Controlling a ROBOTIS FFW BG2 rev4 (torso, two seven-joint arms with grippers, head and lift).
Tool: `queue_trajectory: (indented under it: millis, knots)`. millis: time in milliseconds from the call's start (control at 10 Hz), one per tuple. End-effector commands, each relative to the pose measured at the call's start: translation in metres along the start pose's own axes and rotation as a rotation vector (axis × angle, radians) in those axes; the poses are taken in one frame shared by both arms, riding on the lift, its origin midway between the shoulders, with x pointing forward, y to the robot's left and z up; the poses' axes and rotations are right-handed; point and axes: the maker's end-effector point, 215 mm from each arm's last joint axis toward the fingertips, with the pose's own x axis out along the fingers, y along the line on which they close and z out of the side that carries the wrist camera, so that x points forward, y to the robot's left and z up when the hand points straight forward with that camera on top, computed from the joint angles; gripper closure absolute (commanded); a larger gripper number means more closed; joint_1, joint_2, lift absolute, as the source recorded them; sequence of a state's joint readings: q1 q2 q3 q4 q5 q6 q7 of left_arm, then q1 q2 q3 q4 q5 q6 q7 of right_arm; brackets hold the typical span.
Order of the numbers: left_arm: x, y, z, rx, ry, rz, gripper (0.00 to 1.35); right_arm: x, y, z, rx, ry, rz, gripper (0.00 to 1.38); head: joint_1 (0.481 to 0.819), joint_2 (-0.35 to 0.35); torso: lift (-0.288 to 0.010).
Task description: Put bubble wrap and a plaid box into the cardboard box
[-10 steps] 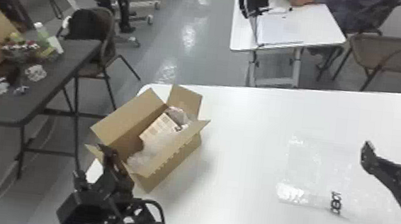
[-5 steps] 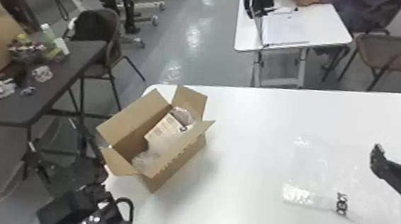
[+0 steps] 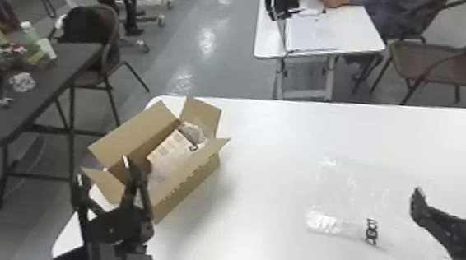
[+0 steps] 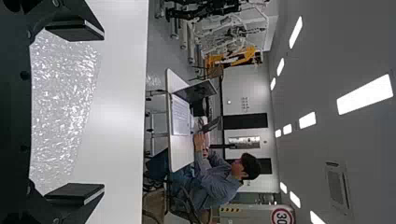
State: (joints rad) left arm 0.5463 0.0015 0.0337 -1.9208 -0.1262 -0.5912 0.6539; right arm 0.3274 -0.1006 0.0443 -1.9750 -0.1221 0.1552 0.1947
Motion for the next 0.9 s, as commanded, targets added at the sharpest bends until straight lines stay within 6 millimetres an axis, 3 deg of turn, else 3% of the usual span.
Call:
queue_trajectory:
  millis: [0, 200, 500, 800]
  knots:
    - [-0.022, -0.029, -0.017, -0.034, 0.088, -0.062, 0.52, -0.013, -0.002, -0.01, -0.022, 0.025, -0.012, 0.15, 0.695, 0.259, -0.108]
    - [-0.044, -0.043, -0.034, -0.003, 0.165, -0.142, 0.5, -0.029, 0.001, -0.013, -0.051, 0.015, -0.014, 0.15, 0.695, 0.192, -0.108]
    - [-0.063, -0.049, -0.061, 0.04, 0.293, -0.257, 0.48, -0.057, 0.002, -0.037, -0.055, 0.067, -0.021, 0.15, 0.695, 0.159, -0.108]
    - [-0.075, -0.065, -0.102, 0.108, 0.485, -0.419, 0.48, -0.064, 0.01, -0.049, -0.063, 0.098, 0.013, 0.15, 0.695, 0.127, -0.108]
